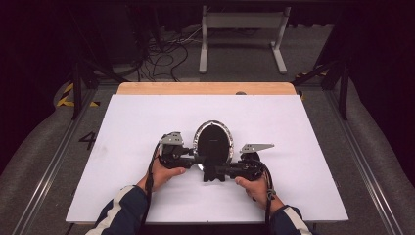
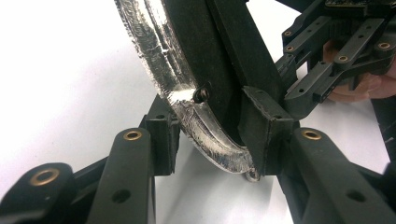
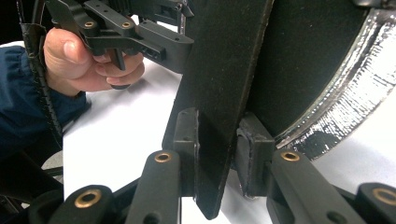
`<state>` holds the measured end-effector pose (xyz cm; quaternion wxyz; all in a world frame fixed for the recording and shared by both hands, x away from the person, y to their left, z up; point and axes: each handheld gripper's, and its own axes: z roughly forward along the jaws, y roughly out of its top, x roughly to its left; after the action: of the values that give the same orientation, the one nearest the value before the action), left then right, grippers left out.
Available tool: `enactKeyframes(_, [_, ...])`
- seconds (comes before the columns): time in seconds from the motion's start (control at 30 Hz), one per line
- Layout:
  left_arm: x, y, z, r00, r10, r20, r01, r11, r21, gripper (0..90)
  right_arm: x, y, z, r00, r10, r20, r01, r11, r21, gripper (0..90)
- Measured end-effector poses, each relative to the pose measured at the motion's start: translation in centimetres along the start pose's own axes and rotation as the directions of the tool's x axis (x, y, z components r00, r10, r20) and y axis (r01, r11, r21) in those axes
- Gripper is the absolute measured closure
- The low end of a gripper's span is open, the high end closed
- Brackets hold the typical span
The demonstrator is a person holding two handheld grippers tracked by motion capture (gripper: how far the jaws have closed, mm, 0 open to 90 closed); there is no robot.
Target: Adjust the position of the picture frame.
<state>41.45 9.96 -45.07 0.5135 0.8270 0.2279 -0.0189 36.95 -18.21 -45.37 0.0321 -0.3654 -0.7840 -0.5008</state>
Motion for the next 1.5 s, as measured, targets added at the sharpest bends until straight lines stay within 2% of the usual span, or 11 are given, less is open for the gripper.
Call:
enactKeyframes(0.17, [0.1, 0.1, 0.1, 0.9997, -0.017, 0.017, 0.017, 0.9999, -0.001, 61.3, 0.0, 0.1, 0.0, 0.9999, -0.007, 0.014, 0.007, 1.0000, -0.004, 72.8])
enactKeyframes(0.3, [0.0, 0.2, 0.0, 0.9999, 0.004, 0.013, -0.003, 1.0000, -0.004, 63.1, 0.1, 0.1, 0.0, 0.9993, -0.018, 0.032, 0.018, 0.9998, -0.001, 72.7])
enactKeyframes(0.47, [-0.7, 0.6, -0.5, 0.9968, 0.069, -0.041, -0.070, 0.9973, -0.023, 69.4, 0.3, 0.3, -0.2, 0.9984, -0.036, 0.044, 0.037, 0.9992, -0.014, 74.6])
enactKeyframes(0.6, [-1.2, 0.8, -0.7, 0.9890, 0.100, -0.109, -0.105, 0.9939, -0.035, 71.7, 0.5, 0.5, -0.4, 0.9978, -0.054, 0.037, 0.055, 0.9982, -0.023, 74.4])
enactKeyframes(0.67, [-1.4, 0.9, -0.7, 0.9809, 0.129, -0.146, -0.135, 0.9903, -0.034, 72.0, 0.6, 0.7, -0.6, 0.9975, -0.057, 0.040, 0.058, 0.9981, -0.020, 74.1])
enactKeyframes(0.83, [-1.9, 1.0, -0.6, 0.9665, 0.169, -0.193, -0.178, 0.9836, -0.028, 72.2, 0.7, 0.7, -0.8, 0.9973, -0.061, 0.040, 0.062, 0.9978, -0.024, 73.8])
enactKeyframes(0.97, [-1.9, 1.1, -0.5, 0.9453, 0.200, -0.258, -0.211, 0.9773, -0.015, 73.0, 0.9, 0.8, -0.9, 0.9967, -0.066, 0.047, 0.066, 0.9977, -0.014, 73.5])
enactKeyframes(1.1, [-1.9, 1.0, -0.4, 0.9357, 0.215, -0.279, -0.228, 0.9735, -0.015, 72.7, 1.0, 0.7, -0.8, 0.9957, -0.076, 0.054, 0.076, 0.9971, -0.008, 73.3])
enactKeyframes(1.17, [-2.1, 1.1, -0.2, 0.9235, 0.235, -0.303, -0.248, 0.9687, -0.005, 72.6, 1.0, 0.7, -0.8, 0.9958, -0.072, 0.056, 0.073, 0.9973, -0.005, 73.1])
enactKeyframes(1.4, [-2.2, 1.1, 0.2, 0.9061, 0.261, -0.333, -0.277, 0.9608, -0.001, 71.8, 1.0, 0.6, -0.8, 0.9944, -0.073, 0.077, 0.073, 0.9973, -0.002, 72.7])
enactKeyframes(1.5, [-2.2, 1.0, 0.3, 0.8978, 0.272, -0.346, -0.289, 0.9573, 0.003, 71.3, 1.1, 0.6, -0.8, 0.9917, -0.092, 0.090, 0.092, 0.9957, 0.008, 72.5])
